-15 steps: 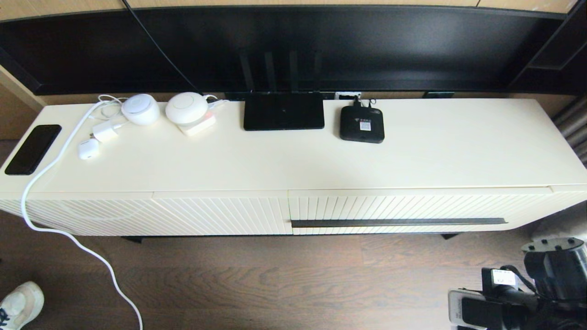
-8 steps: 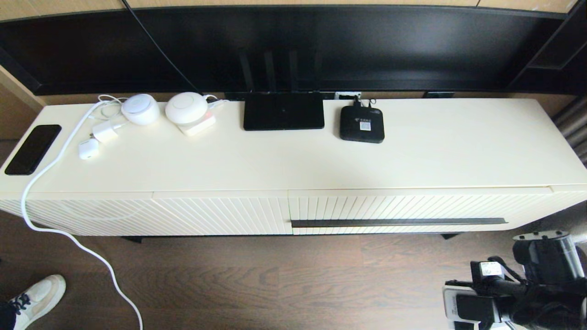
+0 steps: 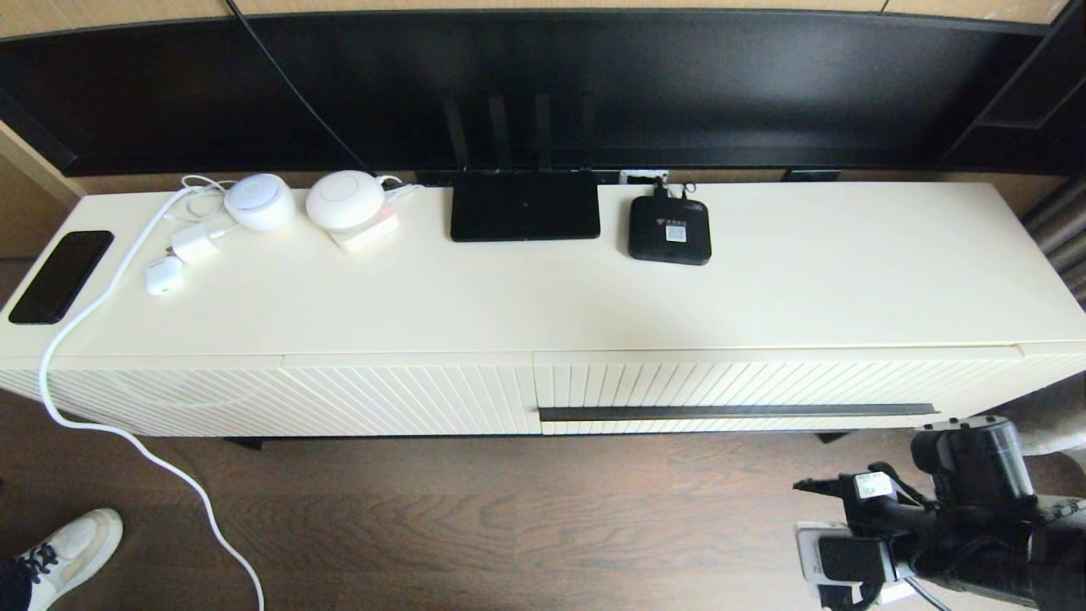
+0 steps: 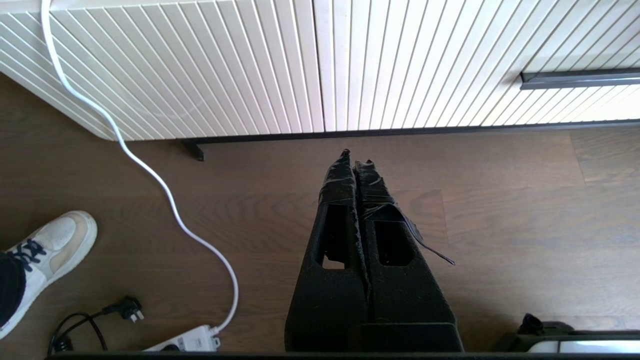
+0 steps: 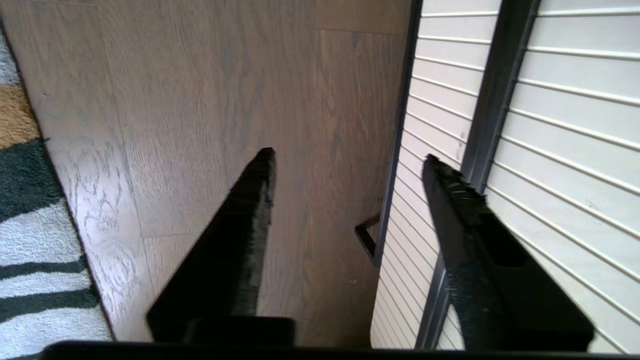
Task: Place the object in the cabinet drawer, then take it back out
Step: Open the drawer
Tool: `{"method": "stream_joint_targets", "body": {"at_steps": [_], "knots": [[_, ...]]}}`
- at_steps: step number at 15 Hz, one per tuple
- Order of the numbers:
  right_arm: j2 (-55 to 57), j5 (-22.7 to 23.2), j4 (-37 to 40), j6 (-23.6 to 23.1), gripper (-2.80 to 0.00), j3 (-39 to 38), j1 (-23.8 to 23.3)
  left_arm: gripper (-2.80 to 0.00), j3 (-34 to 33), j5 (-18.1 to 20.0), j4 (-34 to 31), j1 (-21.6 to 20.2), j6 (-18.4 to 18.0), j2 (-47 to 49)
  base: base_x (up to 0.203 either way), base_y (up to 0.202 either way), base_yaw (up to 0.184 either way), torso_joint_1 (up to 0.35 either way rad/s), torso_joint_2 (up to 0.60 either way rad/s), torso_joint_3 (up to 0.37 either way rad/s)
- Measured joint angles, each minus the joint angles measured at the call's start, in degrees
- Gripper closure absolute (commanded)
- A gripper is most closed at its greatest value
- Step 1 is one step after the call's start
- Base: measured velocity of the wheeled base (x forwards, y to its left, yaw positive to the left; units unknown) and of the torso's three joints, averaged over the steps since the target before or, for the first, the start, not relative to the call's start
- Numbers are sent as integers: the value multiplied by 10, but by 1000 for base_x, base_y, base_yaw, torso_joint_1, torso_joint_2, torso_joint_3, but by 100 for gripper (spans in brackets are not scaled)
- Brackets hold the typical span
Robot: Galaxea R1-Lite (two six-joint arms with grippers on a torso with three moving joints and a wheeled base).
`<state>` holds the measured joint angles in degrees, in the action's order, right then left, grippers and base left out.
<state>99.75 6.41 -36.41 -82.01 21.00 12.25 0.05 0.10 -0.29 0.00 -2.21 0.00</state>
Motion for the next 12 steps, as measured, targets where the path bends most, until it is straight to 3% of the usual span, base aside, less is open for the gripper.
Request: {"method": "stream_joint_targets", "body": {"at_steps": [5, 12], "knots": [[53, 4, -4, -13, -280, 39, -13, 0, 0, 0, 0, 0, 0, 0, 0, 0, 0, 0, 0, 0], [136, 5, -85, -28, -280, 93, -32, 0, 0, 0, 0, 0, 0, 0, 0, 0, 0, 0, 0, 0]]}}
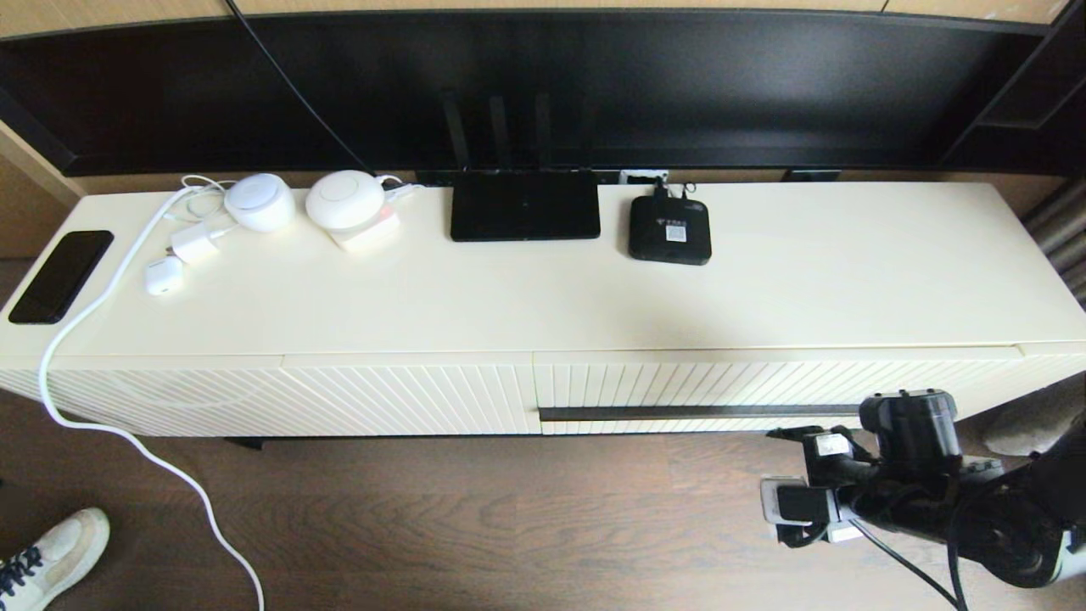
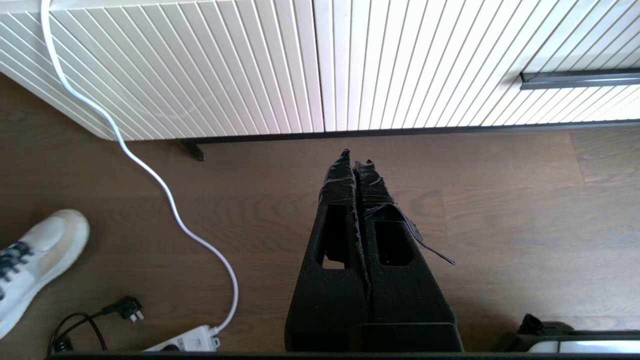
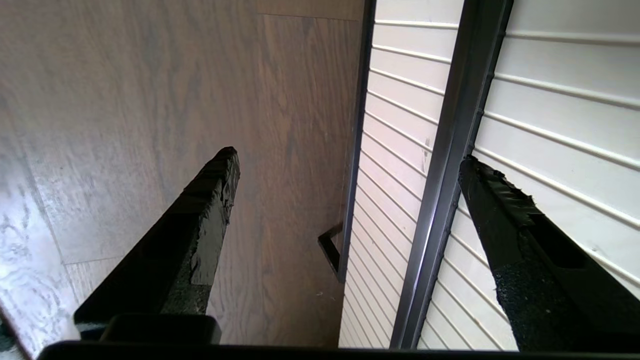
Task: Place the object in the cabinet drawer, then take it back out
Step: Open the drawer
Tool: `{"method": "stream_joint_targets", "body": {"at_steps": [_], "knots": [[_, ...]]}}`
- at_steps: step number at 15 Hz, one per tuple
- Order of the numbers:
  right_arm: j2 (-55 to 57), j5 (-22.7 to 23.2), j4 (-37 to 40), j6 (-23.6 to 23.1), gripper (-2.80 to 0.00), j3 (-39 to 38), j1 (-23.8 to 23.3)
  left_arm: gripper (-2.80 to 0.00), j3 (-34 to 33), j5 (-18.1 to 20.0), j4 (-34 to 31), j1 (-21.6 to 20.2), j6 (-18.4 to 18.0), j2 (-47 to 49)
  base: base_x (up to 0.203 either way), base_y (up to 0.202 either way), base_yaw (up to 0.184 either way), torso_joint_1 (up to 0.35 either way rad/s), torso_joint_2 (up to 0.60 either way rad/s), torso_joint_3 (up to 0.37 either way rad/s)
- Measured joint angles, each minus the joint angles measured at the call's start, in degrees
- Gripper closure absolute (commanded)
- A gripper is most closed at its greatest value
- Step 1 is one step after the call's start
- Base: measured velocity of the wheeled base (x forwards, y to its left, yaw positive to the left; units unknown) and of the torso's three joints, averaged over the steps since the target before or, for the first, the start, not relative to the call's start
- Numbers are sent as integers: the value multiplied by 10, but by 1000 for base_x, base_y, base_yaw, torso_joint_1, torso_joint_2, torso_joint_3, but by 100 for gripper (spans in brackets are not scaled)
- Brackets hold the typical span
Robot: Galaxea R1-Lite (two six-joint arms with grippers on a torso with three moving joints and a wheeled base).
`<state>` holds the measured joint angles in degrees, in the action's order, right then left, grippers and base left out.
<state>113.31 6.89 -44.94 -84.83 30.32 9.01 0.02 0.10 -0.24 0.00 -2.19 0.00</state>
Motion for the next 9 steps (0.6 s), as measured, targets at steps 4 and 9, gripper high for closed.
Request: {"method": "stream_joint_targets", "body": {"at_steps": [4, 9], "knots": [[28, 1, -18, 0, -280, 17, -4, 0, 0, 0, 0, 0, 0, 0, 0, 0, 0, 0, 0, 0], [54, 4, -18, 0, -280, 44, -8, 0, 0, 0, 0, 0, 0, 0, 0, 0, 0, 0, 0, 0]]}}
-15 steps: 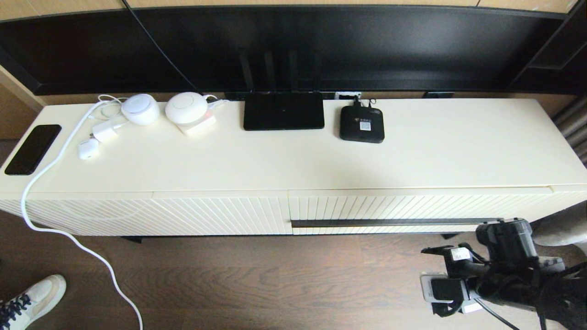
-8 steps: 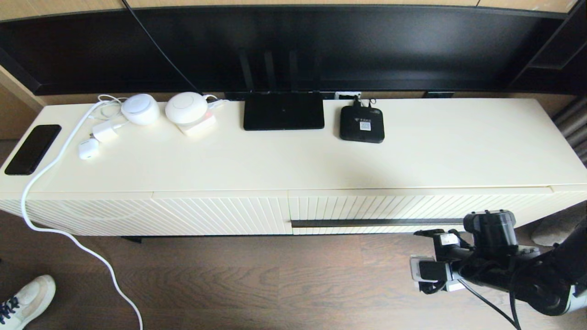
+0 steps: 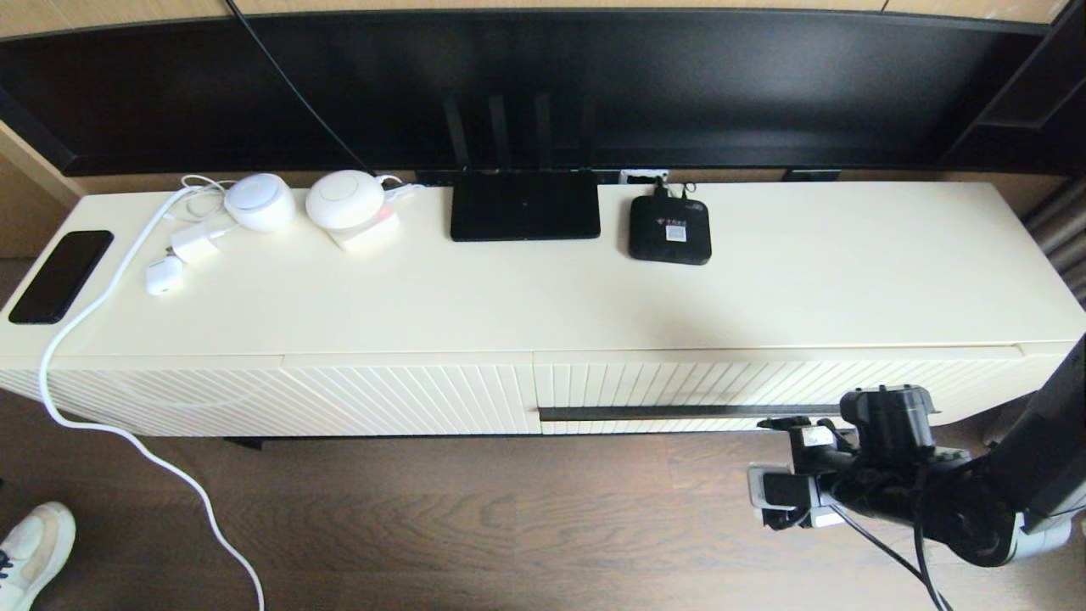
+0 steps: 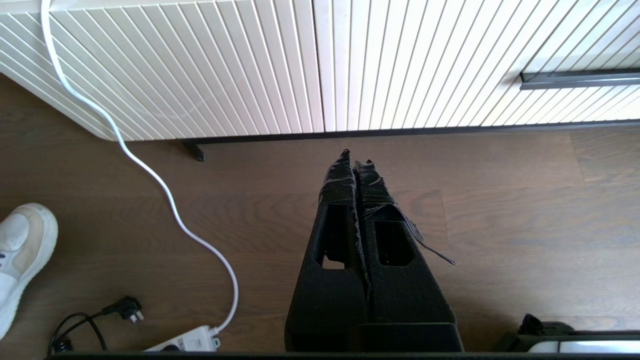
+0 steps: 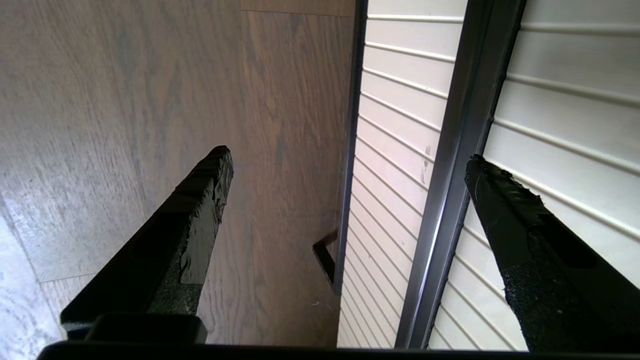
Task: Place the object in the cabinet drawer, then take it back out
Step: Open the drawer
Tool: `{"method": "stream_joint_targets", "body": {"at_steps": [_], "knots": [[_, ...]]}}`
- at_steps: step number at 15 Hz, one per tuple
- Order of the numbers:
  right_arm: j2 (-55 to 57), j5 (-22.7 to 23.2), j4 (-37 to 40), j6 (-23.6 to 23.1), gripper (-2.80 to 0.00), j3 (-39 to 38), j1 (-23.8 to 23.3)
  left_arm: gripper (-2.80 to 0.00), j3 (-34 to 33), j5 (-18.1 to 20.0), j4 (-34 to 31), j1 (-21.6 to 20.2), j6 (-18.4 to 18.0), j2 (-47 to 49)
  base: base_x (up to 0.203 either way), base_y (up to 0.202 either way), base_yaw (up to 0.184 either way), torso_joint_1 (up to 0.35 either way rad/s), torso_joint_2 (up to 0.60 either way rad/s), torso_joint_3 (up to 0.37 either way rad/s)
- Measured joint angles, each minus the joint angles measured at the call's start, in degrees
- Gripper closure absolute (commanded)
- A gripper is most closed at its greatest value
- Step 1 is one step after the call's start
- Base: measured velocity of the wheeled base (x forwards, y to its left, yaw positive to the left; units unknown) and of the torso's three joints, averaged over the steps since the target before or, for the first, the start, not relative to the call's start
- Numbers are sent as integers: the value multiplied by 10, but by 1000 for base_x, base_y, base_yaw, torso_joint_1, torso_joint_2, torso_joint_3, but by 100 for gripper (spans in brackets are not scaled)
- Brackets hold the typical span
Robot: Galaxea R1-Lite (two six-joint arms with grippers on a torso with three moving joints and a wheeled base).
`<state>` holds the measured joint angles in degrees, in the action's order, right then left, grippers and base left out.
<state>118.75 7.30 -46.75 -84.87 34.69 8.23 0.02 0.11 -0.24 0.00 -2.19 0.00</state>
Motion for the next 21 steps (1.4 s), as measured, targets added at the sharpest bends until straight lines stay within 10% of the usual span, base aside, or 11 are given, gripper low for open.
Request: {"method": "stream_joint_targets", "body": {"at_steps": [21], "knots": [[70, 20, -25, 1, -280, 61, -18, 0, 0, 0, 0, 0, 0, 0, 0, 0, 0, 0, 0, 0]]}}
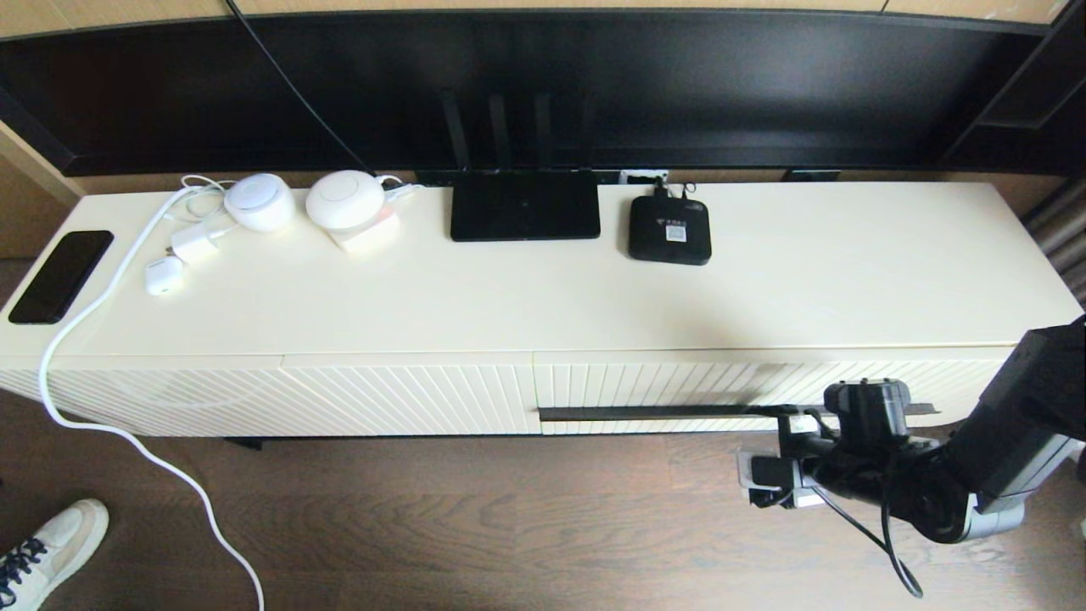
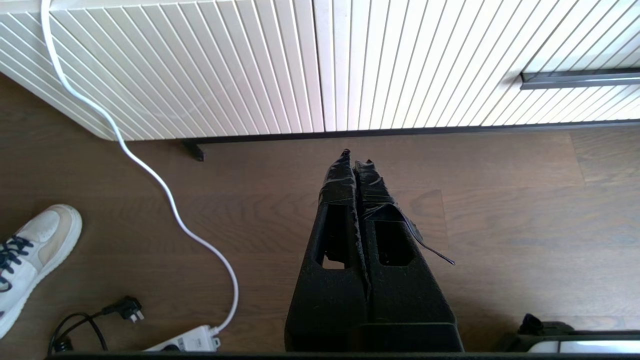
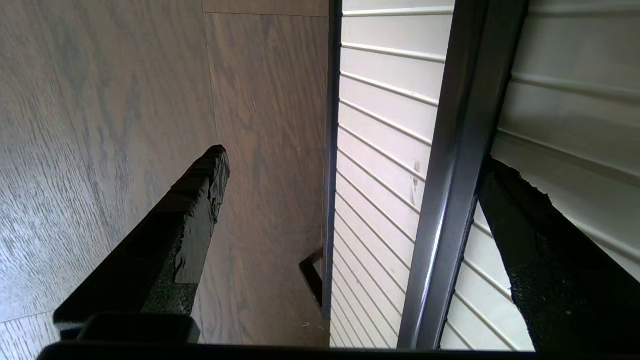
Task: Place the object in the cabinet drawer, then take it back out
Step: Open the drawer
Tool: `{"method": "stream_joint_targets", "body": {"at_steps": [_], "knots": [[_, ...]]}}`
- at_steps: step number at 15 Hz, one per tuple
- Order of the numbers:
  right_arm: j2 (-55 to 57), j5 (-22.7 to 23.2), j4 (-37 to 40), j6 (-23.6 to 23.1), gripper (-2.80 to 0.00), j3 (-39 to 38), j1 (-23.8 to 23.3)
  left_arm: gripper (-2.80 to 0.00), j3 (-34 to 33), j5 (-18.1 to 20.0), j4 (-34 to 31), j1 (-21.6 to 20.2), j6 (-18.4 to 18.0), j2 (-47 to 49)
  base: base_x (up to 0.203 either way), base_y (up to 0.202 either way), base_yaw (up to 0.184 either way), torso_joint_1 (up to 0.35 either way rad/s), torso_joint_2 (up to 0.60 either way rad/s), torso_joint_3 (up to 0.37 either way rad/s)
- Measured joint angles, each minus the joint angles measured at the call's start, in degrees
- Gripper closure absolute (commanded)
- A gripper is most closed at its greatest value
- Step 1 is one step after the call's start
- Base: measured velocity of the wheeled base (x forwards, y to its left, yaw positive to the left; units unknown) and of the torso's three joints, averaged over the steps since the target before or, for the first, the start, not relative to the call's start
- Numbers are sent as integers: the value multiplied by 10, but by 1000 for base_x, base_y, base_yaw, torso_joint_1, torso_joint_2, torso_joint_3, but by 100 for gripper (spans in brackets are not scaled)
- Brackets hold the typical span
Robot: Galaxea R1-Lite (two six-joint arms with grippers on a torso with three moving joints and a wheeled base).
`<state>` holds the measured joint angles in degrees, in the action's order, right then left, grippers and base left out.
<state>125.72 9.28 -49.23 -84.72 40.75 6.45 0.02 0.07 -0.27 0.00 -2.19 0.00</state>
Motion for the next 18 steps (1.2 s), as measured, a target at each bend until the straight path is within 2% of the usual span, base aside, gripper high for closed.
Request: {"method": "stream_joint_targets", "body": {"at_steps": [4, 13, 18], "knots": [[1, 1, -2, 0, -280, -17, -3, 0, 0, 0, 0, 0, 0, 0, 0, 0, 0, 0, 0, 0], [-44, 1, -20, -1, -280, -125, -2, 0, 0, 0, 0, 0, 0, 0, 0, 0, 0, 0, 0, 0], [-146, 4, 44, 0, -280, -173, -2, 0, 0, 0, 0, 0, 0, 0, 0, 0, 0, 0, 0, 0]]}}
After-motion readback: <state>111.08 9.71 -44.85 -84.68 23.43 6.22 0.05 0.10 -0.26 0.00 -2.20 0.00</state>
